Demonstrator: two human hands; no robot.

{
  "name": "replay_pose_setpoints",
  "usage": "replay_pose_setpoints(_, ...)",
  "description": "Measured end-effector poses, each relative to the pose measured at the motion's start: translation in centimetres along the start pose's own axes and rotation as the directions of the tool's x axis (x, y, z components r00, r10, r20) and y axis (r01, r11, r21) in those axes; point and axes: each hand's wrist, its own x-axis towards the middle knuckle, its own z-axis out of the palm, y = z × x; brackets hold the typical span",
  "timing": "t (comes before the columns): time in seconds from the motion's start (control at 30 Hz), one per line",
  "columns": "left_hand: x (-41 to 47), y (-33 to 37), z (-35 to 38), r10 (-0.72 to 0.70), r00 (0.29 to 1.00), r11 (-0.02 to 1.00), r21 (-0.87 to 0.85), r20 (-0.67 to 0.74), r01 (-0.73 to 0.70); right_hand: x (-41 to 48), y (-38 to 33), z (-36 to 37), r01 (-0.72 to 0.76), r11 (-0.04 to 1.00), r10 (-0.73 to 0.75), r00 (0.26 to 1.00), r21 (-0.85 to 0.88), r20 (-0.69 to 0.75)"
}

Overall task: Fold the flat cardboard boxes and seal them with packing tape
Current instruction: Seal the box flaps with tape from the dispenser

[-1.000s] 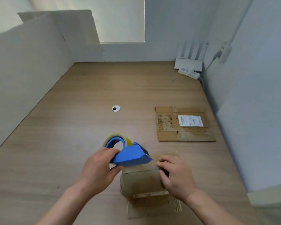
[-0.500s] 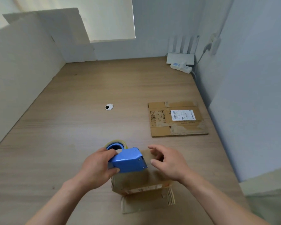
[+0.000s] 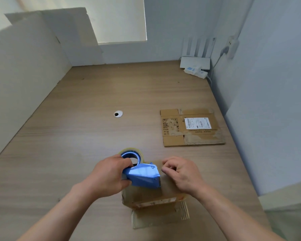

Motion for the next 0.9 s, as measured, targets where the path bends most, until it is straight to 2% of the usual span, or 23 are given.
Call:
replay_pose_setpoints(0.1, -0.6, -1.0, -0.9, -0.007, 0.998, 0.999, -0.031, 0.057, 0.009, -0.4, 0.7, -0.1, 0.009, 1.0, -0.009, 1.0, 0.028, 0.024)
replay_pose_setpoints(0.17, -1.7, -2.7, -1.6, -0.079, 0.995, 0.995, -0.062, 0.063, 0.083, -0.6, 1.2, -0.7, 0.003, 0.998, -0.004, 1.0, 0.064, 0.007)
replay_pose_setpoints(0.27, -2.9, -4.7, -3.2, -0.172, 0.982, 0.979, -0.099, 0.081, 0.18, -0.3, 1.6, -1.1, -0.066, 0.981, 0.066, 0.998, 0.183, 0.008)
replay_pose_setpoints(0.33, -2.8, -4.2, -3.9, -0.215, 0.972, 0.955, -0.187, 0.095, 0.23, 0.0, 1.0, -1.0, -0.11, 0.953, 0.114, 0.994, 0.282, 0.002)
replay_pose_setpoints(0.4, -2.1, -2.8, -4.1, -0.277, 0.953, 0.921, -0.249, 0.123, 0.3, 0.0, 0.4, -1.0, -0.122, 0.918, 0.151, 0.987, 0.377, -0.046)
replay_pose_setpoints(0.5, -0.3, -0.7, -3.6, -0.373, 0.916, 0.887, -0.232, 0.148, 0.399, 0.1, 1.0, -1.0, -0.126, 0.887, 0.208, 0.968, 0.444, -0.14)
replay_pose_setpoints(0.6, 0.8, 1.0, -3.3, -0.421, 0.897, 0.89, -0.131, 0.133, 0.437, 0.0, 1.5, 0.1, -0.124, 0.917, 0.225, 0.946, 0.38, -0.235)
replay_pose_setpoints(0.7, 1.1, 1.3, -2.9, -0.444, 0.888, 0.892, -0.038, 0.118, 0.45, -0.3, 1.3, 1.7, -0.049, 0.977, 0.123, 0.926, 0.209, -0.356)
replay_pose_setpoints(0.8, 0.9, 1.1, -3.1, -0.457, 0.882, 0.881, -0.075, 0.117, 0.467, 0.1, 1.1, 2.1, -0.002, 0.998, 0.027, 0.911, 0.061, -0.411)
replay_pose_setpoints(0.9, 0.7, 1.5, -3.6, -0.439, 0.889, 0.88, -0.138, 0.129, 0.455, 0.3, 1.4, 1.7, -0.017, 1.0, 0.019, 0.913, 0.01, -0.408)
